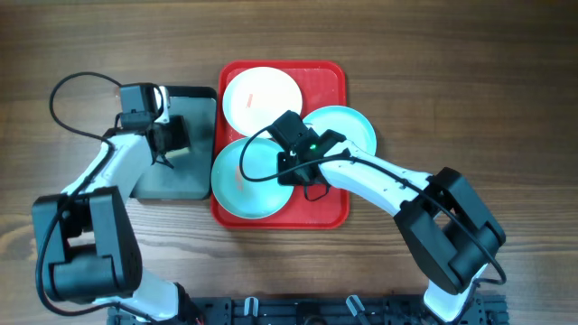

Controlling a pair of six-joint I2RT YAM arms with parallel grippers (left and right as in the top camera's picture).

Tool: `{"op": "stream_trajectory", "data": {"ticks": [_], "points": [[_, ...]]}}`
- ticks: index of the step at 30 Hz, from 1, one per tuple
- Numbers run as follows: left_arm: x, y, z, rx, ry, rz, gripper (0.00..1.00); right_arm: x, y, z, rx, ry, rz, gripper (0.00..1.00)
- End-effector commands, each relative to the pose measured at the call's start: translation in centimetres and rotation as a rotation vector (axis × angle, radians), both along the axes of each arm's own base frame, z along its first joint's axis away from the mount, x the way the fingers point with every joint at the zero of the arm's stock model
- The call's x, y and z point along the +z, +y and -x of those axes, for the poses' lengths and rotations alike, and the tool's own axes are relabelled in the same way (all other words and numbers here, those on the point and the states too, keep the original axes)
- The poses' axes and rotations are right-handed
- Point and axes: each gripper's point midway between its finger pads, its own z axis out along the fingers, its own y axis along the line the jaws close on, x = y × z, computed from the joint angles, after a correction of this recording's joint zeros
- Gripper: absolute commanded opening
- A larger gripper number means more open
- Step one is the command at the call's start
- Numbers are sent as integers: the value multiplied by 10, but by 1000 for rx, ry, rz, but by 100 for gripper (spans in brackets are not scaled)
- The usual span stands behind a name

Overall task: Clean dirty plates on tray and stack at the side
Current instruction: 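Lower the left gripper and grasp the green sponge in the black tray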

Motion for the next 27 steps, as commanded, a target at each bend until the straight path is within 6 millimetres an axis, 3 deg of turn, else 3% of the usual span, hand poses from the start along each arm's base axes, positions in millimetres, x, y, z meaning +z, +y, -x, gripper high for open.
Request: {"op": "stream_trajectory", "data": {"ticks": [1, 14, 17, 21, 25, 27], "points": [[-8, 1, 1, -17, 17, -6, 49, -8, 0, -1, 2, 0, 13, 5], [-17, 5, 4, -8, 39, -23, 47, -8, 0, -1, 11, -3, 14, 5], [-18, 5, 3, -8, 38, -23, 36, -8, 0, -1, 12, -3, 15, 5], [-17, 6, 1, -6, 30, -28, 28, -8, 0, -1, 12, -3, 15, 5], [-17, 6, 1, -4, 29, -31, 8, -8, 0, -1, 11, -3, 14, 4], [-17, 6, 1, -5, 29, -31, 4, -8, 0, -1, 11, -3, 14, 4]]}}
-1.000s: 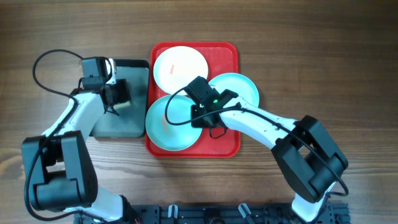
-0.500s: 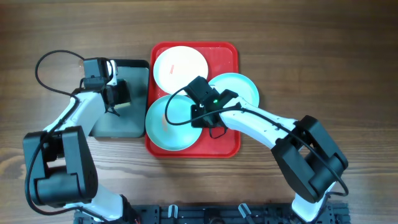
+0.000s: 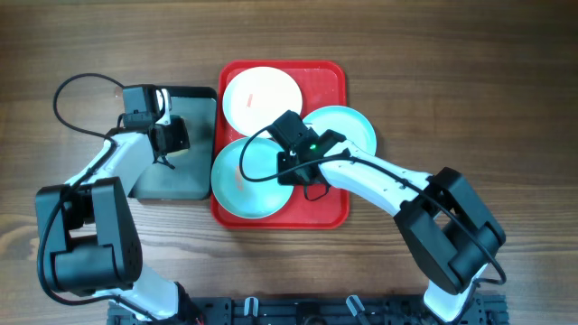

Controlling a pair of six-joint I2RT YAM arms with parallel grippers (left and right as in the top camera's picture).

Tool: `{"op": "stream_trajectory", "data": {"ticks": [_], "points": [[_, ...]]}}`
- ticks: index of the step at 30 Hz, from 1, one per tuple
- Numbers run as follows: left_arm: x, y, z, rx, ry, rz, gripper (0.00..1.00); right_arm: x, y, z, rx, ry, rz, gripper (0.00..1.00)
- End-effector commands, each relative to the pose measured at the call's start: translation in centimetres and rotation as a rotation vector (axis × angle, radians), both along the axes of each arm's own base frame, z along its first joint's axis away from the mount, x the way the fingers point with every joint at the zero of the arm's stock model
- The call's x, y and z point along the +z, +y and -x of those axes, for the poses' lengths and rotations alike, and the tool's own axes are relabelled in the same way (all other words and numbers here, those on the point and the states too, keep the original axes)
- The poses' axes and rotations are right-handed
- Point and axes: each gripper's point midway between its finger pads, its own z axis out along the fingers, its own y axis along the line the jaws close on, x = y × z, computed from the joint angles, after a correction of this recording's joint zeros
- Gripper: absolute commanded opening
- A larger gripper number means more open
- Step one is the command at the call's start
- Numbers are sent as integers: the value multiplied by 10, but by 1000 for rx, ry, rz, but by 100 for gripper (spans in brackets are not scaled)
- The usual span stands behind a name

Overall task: Clean dirty plates on tray and stack at the side
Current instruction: 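Lower the left gripper and grasp the green sponge in the black tray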

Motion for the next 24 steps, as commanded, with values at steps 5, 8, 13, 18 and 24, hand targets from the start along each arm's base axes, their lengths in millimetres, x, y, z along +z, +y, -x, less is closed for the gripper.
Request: {"op": "stream_trajectory", "data": {"ticks": [5, 8, 13, 18, 24], "points": [[8, 3, -2, 6, -24, -8, 4, -7, 1, -1, 8, -3, 10, 4], [32, 3, -5, 6, -78, -13, 4, -7, 1, -1, 12, -4, 10, 4], [83, -2, 3, -7, -166, -3, 4, -7, 1, -1, 12, -4, 9, 4], [96, -6, 17, -11, -157, 7, 4, -7, 1, -1, 12, -4, 9, 4], [87, -22, 29, -109, -99, 59, 4, -7, 1, -1, 15, -5, 10, 4]]}}
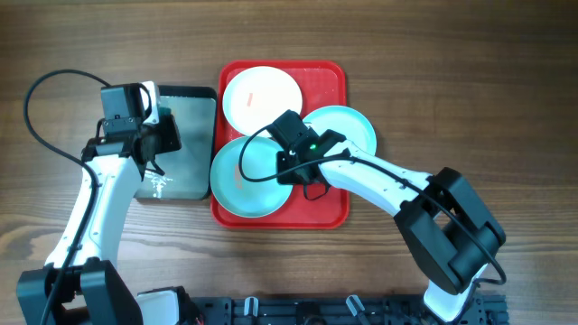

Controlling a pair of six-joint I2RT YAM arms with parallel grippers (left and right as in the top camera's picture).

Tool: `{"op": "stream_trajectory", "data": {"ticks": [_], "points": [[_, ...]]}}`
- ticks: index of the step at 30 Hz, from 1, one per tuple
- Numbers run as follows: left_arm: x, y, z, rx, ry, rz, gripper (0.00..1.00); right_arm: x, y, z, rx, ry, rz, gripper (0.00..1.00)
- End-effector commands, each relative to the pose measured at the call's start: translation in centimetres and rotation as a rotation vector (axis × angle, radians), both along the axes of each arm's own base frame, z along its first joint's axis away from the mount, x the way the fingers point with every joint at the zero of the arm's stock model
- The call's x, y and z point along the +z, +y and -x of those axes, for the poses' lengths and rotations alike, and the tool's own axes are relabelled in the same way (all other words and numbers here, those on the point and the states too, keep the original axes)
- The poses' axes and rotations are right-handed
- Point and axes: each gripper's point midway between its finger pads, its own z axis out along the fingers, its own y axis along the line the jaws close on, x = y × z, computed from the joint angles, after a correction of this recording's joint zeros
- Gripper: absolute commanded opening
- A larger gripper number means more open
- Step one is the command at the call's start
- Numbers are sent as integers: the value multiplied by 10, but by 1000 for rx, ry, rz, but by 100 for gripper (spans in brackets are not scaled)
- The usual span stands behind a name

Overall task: Clean dirty plates on tray and stack at the side
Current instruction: 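Lower the left gripper and grasp the green sponge in the black tray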

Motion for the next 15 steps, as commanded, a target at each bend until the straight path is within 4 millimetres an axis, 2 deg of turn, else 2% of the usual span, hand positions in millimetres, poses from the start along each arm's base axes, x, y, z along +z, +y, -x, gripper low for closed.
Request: {"op": "stream_trajectory", "data": {"ticks": [1, 9, 15], "points": [[0, -20, 2, -119, -2, 66, 4, -8, 0, 0, 8, 4, 16, 4], [0, -24, 2, -125, -3, 91, 4, -8, 0, 1, 17, 5, 15, 4], [-3, -24, 8, 22, 33, 182, 4, -8, 2, 2, 20, 12, 7, 4]]}}
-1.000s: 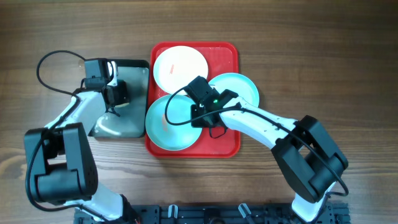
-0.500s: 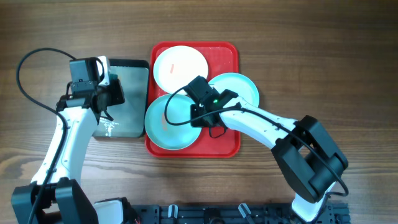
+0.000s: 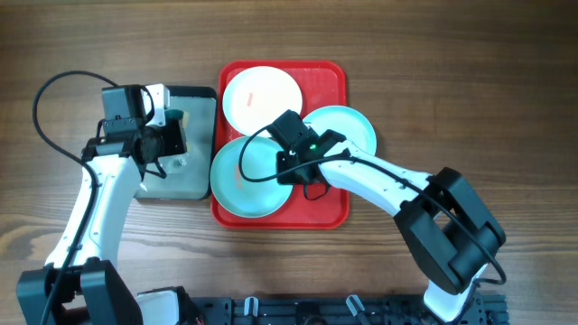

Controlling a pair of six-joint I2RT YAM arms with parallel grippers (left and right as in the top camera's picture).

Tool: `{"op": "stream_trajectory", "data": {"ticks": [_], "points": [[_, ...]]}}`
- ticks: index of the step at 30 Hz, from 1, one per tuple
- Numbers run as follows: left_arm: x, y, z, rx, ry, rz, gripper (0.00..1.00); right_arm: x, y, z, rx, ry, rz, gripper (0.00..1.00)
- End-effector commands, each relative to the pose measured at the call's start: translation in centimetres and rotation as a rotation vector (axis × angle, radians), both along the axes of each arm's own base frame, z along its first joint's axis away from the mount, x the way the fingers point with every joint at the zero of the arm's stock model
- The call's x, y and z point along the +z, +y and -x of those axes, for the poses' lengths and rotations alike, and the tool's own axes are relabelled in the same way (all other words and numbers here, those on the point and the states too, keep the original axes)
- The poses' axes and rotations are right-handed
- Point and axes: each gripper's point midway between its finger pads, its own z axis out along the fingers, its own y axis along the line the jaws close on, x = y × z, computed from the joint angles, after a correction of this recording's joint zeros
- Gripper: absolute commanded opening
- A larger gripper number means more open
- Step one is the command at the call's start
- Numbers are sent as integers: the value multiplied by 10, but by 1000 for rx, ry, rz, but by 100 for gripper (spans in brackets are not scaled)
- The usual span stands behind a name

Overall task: Clean dirty plates on tray and stack at the side
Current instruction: 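Lower the left gripper and grasp the green sponge in the black tray, then lift the sponge with the left gripper and move it toward the plate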

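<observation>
A red tray (image 3: 330, 212) holds a white plate (image 3: 262, 97) with a red smear at the back, a teal plate (image 3: 348, 126) at the right and another teal plate (image 3: 242, 185) at the front left. That front plate has a reddish mark, and its edge overhangs the tray's left rim. My right gripper (image 3: 287, 168) sits on its right rim and looks shut on it. A grey cloth (image 3: 194, 113) lies left of the tray. My left gripper (image 3: 172, 149) points down over the cloth's middle, its fingers hidden under the wrist.
The wooden table (image 3: 452, 72) surrounds the tray. The left arm's black cable (image 3: 54, 90) loops over the table at the far left. The right arm reaches in from the front right across the tray's lower corner.
My left gripper has shifted slightly right and back over the grey cloth. The right gripper and the plates have not moved.
My left gripper stood low on the cloth's left part at the first two moments, with the elbow folded near the front. Then the arm stood stretched and the gripper was higher over the cloth. My right gripper stayed on the front teal plate's rim throughout.
</observation>
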Motion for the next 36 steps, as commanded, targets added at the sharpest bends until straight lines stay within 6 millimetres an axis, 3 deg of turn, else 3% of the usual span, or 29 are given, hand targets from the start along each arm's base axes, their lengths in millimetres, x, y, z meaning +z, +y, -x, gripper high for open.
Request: {"op": "stream_trajectory", "data": {"ticks": [1, 19, 29, 36], "points": [[-2, -3, 4, 145, 34, 111, 4, -8, 2, 2, 17, 10, 4, 4], [-4, 6, 6, 200, 48, 76, 4, -7, 5, 4, 39, 17, -12, 4], [-6, -2, 11, 135, 66, 89, 4, -7, 6, 3, 40, 14, -15, 4], [-5, 4, 9, 149, 53, 61, 4, -7, 6, 3, 40, 12, -15, 4]]}}
